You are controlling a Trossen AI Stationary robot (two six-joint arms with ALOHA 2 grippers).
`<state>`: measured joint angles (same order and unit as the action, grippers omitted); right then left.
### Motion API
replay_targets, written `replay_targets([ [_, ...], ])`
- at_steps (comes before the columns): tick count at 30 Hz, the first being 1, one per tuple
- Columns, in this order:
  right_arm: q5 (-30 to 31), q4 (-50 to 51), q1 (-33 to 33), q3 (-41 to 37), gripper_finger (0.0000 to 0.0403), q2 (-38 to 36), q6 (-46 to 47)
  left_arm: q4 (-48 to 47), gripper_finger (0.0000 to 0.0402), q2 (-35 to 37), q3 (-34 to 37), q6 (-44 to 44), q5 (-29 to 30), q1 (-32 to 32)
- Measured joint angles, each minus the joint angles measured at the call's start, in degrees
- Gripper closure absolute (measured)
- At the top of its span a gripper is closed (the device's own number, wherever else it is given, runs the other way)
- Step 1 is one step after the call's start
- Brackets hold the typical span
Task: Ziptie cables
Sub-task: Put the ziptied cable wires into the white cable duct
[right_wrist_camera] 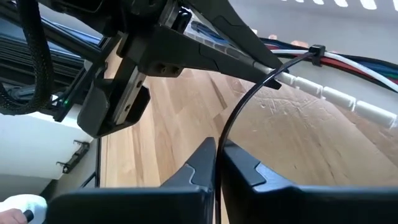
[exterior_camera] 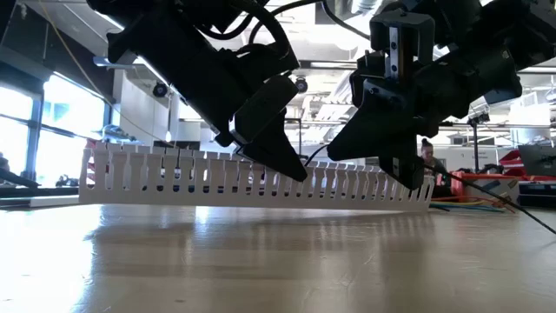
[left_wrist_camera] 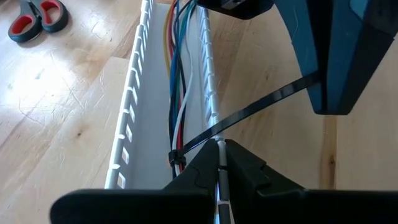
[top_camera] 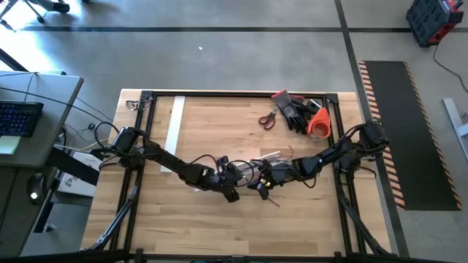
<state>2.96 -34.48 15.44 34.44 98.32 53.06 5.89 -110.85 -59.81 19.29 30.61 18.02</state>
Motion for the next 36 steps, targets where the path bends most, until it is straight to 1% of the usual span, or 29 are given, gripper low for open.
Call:
replay_targets([
  [3,0.01,2.23,0.02,0.59,0.0402,-0.02,-0.42,0.00,0.0401,0.00,0.00,0.01,-0.04,0.00],
  [7,0.98,15.69,0.40,6.12,0.0403,-0.01,-3.96,-0.11,0.0401,0.00,0.00,0.02,-0.15,-0.06],
  [11,5.08,29.63,1.20,13.17,0.0403,-0.02,-9.65,-0.09,0.0401,0.00,0.00,0.01,-2.09,-0.34],
  [13,6.58,35.16,1.45,16.04,0.0403,-0.02,-11.81,-0.08,0.0401,0.00,-0.02,0.00,-2.01,-0.39],
  [15,7.88,38.64,1.68,17.84,0.0403,-0.02,-13.14,-0.07,0.0401,0.02,-0.01,0.01,-1.99,-0.42],
  [21,7.91,39.84,2.38,19.28,0.0403,0.60,-14.54,-0.02,0.0401,0.02,-0.01,0.08,-2.01,-0.42],
  [26,7.26,39.53,2.90,19.50,0.0403,4.17,-14.95,-0.07,0.0401,0.02,-0.02,0.12,-2.00,-0.42],
  [29,7.42,40.26,3.22,21.32,0.0403,5.62,-16.50,-0.07,0.0401,0.02,0.00,0.13,-2.20,-0.48],
  [32,7.66,42.58,3.39,23.45,0.0403,6.27,-18.37,-0.02,0.0401,0.02,0.00,0.17,-3.66,-0.76],
  [36,7.93,46.96,3.26,25.73,0.0403,6.75,-20.03,0.03,0.0401,0.02,0.00,0.20,-3.81,-0.85],
])
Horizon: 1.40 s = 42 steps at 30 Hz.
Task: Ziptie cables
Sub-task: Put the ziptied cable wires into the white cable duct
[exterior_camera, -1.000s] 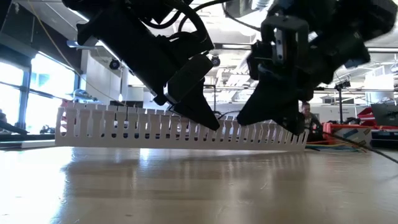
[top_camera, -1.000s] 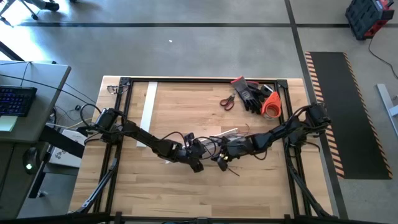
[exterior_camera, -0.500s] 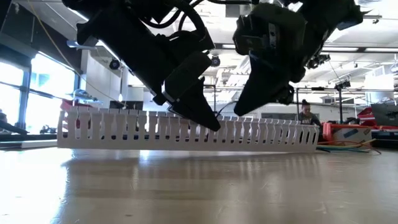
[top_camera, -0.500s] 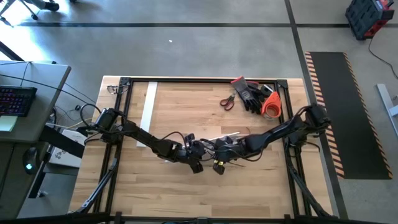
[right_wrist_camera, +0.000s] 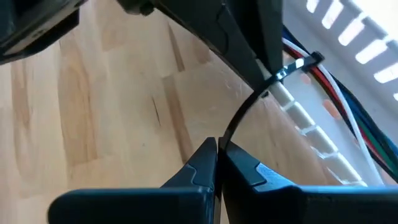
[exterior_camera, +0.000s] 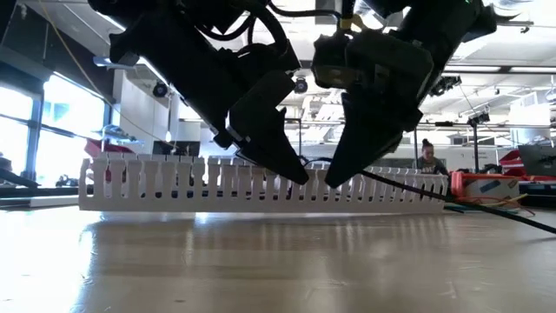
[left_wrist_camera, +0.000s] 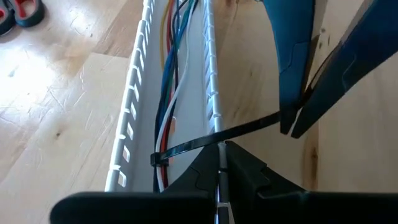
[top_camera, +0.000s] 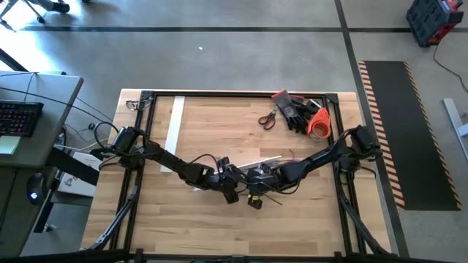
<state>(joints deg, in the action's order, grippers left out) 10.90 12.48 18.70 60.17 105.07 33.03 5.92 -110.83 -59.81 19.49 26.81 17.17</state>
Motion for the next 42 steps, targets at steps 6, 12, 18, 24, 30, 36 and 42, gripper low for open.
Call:
replay_targets([
  [6,-0.01,3.39,0.00,1.65,0.0403,1.60,-1.68,0.08,0.0401,0.00,0.02,0.70,-1.09,-0.35],
  [12,-0.99,5.77,0.00,3.84,0.0403,4.72,-3.46,-0.30,0.0401,0.07,0.02,0.62,-4.02,-1.07],
  [18,-1.56,6.64,0.00,5.21,0.0403,6.36,-4.88,-0.39,0.0401,0.07,0.02,0.39,-4.04,-1.03],
  [24,-2.40,6.70,-0.36,5.33,0.0403,6.36,-6.01,-0.03,0.0401,0.15,0.02,1.60,-4.62,-1.20],
  [30,-2.96,6.22,-0.72,5.40,0.0403,7.11,-7.17,0.74,0.0401,0.22,0.00,4.57,-10.28,-2.73],
  [36,-4.04,5.89,-0.72,5.61,0.0403,8.31,-8.44,1.40,0.0401,0.22,-0.02,5.95,-14.59,-4.18],
  [42,-4.09,6.35,-0.70,5.61,0.0403,8.42,-8.95,1.51,0.0399,0.22,-0.02,5.72,-17.96,-4.70],
])
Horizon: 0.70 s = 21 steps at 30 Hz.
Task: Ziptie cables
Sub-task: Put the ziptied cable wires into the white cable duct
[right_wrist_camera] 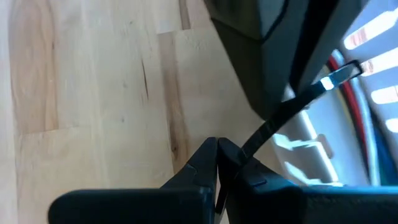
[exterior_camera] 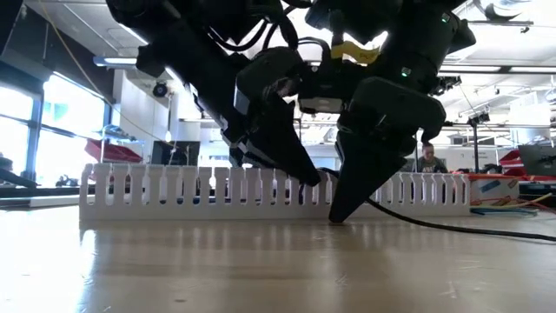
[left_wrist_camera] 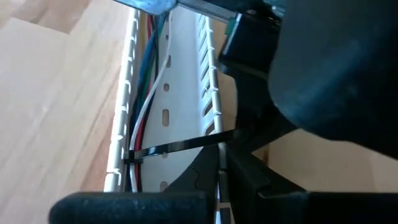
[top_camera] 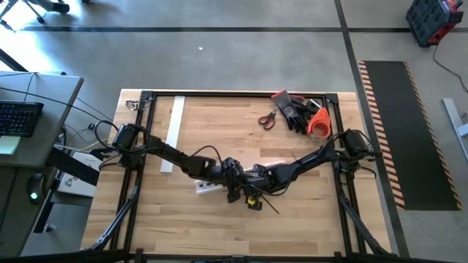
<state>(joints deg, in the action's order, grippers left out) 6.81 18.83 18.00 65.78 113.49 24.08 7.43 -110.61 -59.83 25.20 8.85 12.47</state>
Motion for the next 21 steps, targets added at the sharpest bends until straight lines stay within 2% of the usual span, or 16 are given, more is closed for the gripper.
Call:
replay_targets([
  [6,0.07,0.22,0.00,-0.07,0.0403,0.04,-0.16,-0.49,0.0349,0.00,0.00,-1.32,-4.05,-0.13],
  [13,0.04,0.30,0.04,-0.11,0.0403,0.09,-0.12,-4.51,0.0272,1.73,0.00,-2.48,-3.53,-0.10],
  [17,0.20,0.32,0.03,-0.12,0.0403,0.09,-0.11,-8.14,0.0262,5.15,0.00,-4.57,0.45,0.13],
  [21,0.81,0.24,0.07,-0.15,0.0403,0.11,-0.17,-9.66,0.0268,7.57,0.02,-11.10,2.86,0.82],
])
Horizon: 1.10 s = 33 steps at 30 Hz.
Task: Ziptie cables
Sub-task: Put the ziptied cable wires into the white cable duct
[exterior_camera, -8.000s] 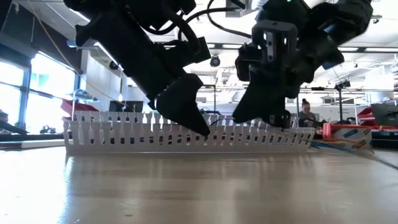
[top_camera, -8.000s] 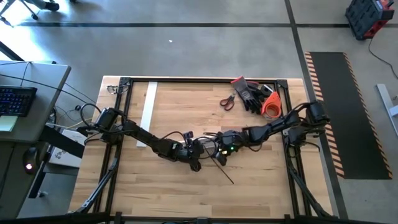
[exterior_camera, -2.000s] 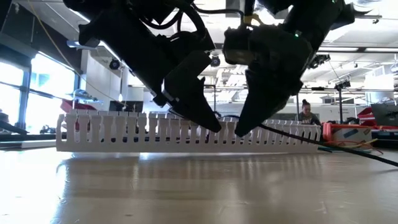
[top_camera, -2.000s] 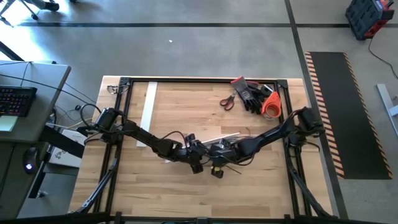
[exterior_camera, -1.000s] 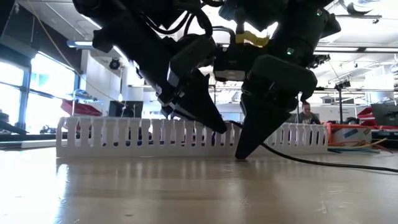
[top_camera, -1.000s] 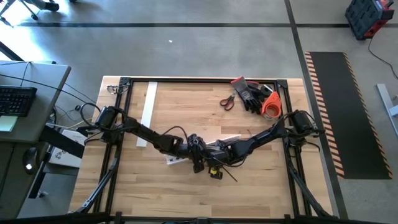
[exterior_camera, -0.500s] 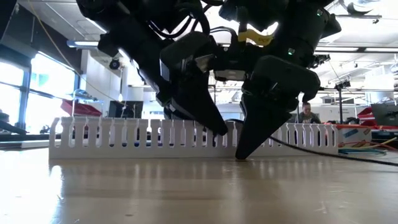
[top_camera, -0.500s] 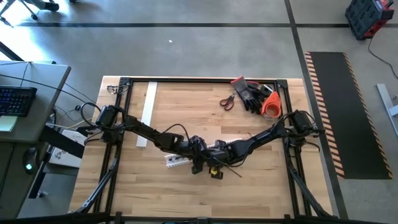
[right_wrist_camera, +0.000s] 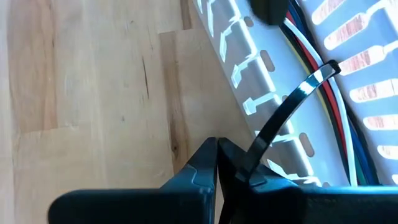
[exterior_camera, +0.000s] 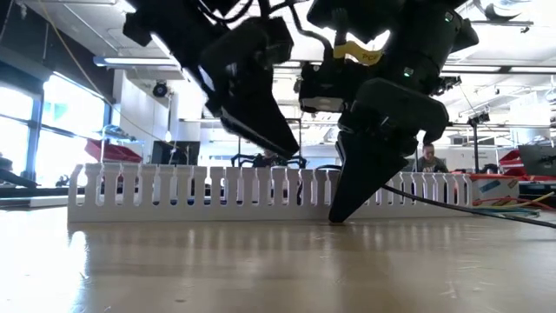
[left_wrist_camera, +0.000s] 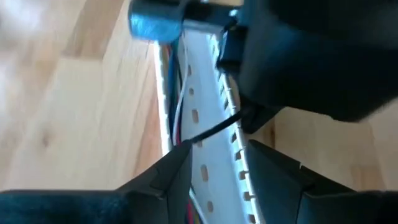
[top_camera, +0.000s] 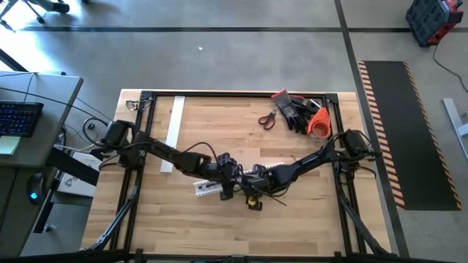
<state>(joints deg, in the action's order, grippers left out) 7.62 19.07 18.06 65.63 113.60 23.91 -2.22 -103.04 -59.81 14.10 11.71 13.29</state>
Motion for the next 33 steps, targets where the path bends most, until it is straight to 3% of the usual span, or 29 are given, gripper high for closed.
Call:
replay_targets([
  [6,1.85,-0.37,1.11,-0.04,0.0403,-0.31,-1.91,2.45,0.0290,-0.89,-0.02,-12.82,-0.98,0.60],
  [16,5.64,-0.81,4.00,-0.24,0.0403,-1.27,-6.18,8.39,0.0333,-4.33,-0.02,-19.76,-3.40,-0.50],
  [23,5.40,-1.59,4.13,-0.24,0.0403,-1.42,-6.41,11.59,0.0323,-4.33,-0.02,-26.11,-6.17,-1.62],
  [33,5.44,-2.47,4.09,-0.22,0.0403,-1.44,-7.48,11.97,0.0323,-5.64,-0.04,-26.97,-13.45,-3.58],
])
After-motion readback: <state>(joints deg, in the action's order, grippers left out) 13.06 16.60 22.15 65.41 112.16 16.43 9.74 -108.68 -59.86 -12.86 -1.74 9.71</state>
